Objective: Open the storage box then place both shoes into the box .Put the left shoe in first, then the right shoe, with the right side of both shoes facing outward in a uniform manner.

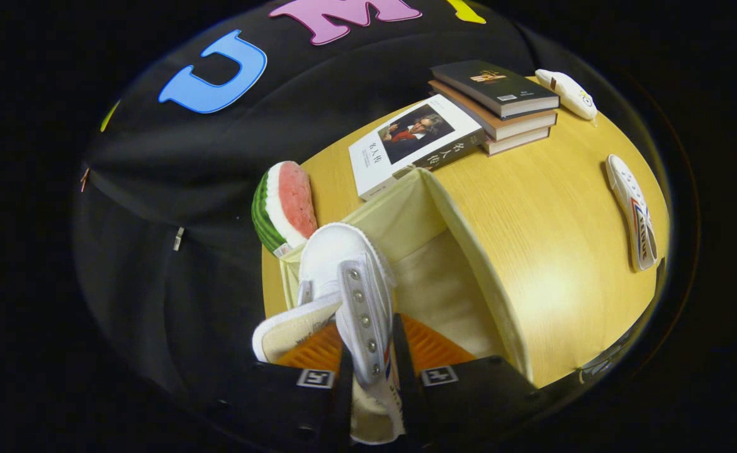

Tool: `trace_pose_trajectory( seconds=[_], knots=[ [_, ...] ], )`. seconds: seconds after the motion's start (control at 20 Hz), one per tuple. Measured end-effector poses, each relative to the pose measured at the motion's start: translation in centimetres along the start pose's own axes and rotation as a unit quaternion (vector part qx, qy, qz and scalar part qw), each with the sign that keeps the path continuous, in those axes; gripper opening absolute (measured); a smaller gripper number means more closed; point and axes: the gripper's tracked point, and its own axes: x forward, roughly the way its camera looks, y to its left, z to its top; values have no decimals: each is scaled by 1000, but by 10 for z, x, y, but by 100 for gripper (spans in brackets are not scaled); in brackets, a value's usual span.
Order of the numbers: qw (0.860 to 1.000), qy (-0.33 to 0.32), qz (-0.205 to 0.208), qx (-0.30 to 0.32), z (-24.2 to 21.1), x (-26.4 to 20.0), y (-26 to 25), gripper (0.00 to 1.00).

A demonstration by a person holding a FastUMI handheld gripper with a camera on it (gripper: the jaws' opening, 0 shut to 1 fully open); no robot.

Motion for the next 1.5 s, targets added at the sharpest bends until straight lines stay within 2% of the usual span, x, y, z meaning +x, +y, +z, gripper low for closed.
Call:
trace_pose_trajectory(
  seconds=[0.15,0.25,0.55,0.8,1.0,1.15,1.5],
  knots=[
    [1000,13,10,-20,-8,1,5,99],
    [999,4,15,-32,-4,-8,3,99],
    [994,-34,69,-76,25,-71,5,99],
    [987,-76,74,-121,59,-129,-40,98],
    [980,-117,50,-155,93,-168,-97,99],
    [971,-139,6,-194,111,-184,-154,99],
    [957,-123,-93,-244,125,-189,-297,99]
  ],
)
